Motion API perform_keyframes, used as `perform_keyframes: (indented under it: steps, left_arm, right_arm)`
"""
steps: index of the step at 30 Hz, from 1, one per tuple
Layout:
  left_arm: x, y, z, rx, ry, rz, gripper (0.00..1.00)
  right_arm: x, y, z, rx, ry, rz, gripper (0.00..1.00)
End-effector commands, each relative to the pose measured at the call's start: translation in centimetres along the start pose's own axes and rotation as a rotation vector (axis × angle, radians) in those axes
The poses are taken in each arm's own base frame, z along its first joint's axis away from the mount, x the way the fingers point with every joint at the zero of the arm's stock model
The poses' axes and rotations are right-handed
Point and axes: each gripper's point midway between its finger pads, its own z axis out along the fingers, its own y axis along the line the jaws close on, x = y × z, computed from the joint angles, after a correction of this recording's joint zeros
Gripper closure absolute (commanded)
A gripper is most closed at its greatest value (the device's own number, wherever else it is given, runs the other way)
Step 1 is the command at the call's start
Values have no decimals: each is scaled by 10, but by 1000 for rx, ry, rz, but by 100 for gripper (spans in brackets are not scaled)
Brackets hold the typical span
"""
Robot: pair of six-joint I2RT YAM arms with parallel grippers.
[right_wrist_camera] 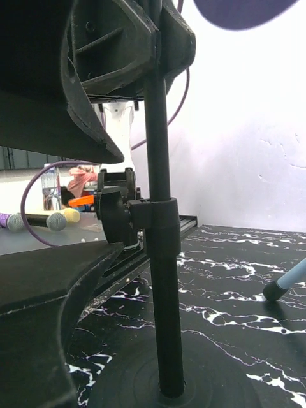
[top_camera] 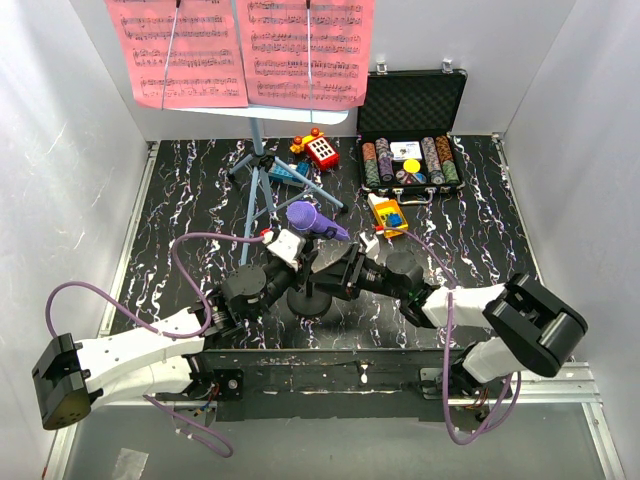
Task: Pack up the instrument practice props
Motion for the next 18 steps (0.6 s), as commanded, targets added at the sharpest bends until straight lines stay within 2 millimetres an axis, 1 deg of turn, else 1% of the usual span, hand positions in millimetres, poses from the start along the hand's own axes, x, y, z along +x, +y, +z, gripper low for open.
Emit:
perform_keyframes:
  steps: [1, 3, 5, 13, 15, 18]
  left_arm:
    - [8, -10, -3, 34, 28, -12, 100]
    - [9, -11, -4, 34, 31, -10, 100]
    - [10, -11, -5, 34, 32, -11, 100]
    - [13, -12, -6, 34, 39, -1, 100]
    - [14, -12, -6, 34, 43, 0, 100]
    - [17, -12, -5, 27, 51, 6, 100]
  right_arm:
    - [-1, 26, -3, -136, 1, 36, 43]
    - [-1, 24, -2, -134, -2, 40, 47]
    - [-2, 24, -1, -134, -2, 40, 54]
    - [-1, 29, 0, -141, 10, 3, 87]
    - [-1, 29, -1, -131, 14, -21, 98]
    - [0, 28, -2, -103, 19, -72, 99]
